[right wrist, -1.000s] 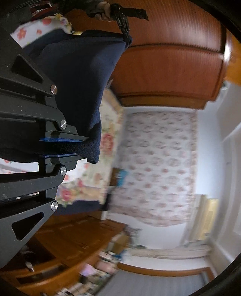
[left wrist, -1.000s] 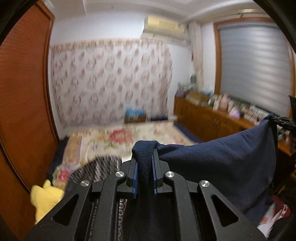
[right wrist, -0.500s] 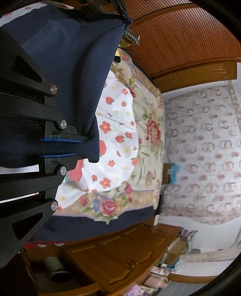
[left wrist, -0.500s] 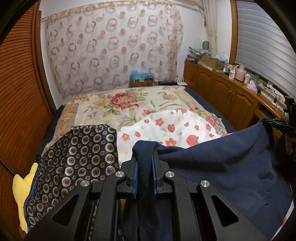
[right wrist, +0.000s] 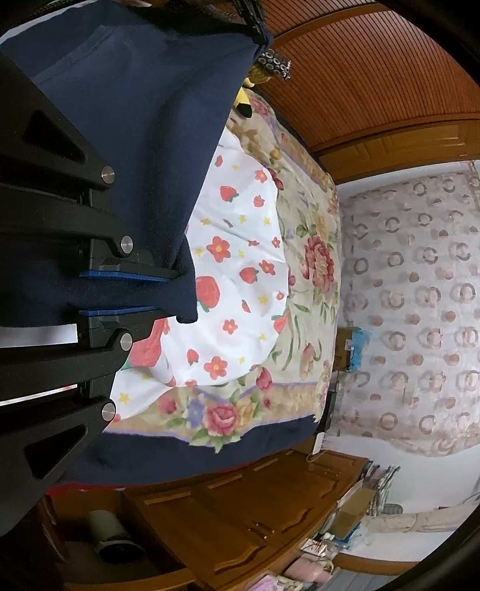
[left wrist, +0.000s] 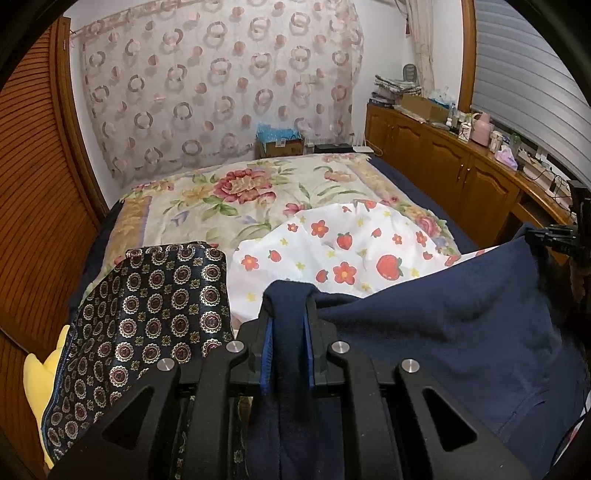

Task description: Fold small clothes

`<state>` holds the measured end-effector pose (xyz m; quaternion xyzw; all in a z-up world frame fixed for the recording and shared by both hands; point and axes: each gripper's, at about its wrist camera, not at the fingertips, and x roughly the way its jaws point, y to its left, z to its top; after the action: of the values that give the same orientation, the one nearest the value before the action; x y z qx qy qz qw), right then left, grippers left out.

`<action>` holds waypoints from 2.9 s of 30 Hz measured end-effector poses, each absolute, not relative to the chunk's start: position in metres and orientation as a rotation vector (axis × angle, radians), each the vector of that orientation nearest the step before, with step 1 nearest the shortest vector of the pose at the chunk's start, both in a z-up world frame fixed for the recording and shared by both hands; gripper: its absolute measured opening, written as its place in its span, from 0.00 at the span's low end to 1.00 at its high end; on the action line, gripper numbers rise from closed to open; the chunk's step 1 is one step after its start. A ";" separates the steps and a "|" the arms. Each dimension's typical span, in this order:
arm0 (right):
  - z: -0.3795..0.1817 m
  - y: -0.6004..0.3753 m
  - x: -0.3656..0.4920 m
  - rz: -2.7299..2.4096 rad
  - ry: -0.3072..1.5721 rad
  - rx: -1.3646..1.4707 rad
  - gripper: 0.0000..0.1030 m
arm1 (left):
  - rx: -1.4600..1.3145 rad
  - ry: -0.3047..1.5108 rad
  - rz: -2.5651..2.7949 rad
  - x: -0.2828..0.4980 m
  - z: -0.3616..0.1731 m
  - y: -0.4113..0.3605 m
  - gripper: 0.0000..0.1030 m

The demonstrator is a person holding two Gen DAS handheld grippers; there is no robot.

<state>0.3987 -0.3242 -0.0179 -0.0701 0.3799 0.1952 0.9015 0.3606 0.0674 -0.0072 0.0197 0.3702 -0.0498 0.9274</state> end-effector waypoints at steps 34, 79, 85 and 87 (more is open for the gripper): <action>-0.045 -0.363 0.248 0.295 0.881 -0.016 0.46 | -0.016 0.802 -0.113 0.214 -0.054 0.053 0.51; -0.057 -0.361 0.272 0.263 0.856 -0.014 0.16 | 0.046 0.824 -0.040 0.218 -0.070 0.054 0.05; -0.049 -0.358 0.264 0.291 0.800 0.002 0.05 | -0.008 0.755 -0.072 0.209 -0.048 0.059 0.04; -0.041 -0.359 0.259 0.305 0.770 0.013 0.05 | -0.028 0.731 -0.080 0.203 -0.039 0.062 0.04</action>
<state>0.2587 -0.3588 -0.0410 0.0065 0.3740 0.1482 0.9155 0.2032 0.0618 -0.0394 -0.0138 0.3571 -0.0393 0.9331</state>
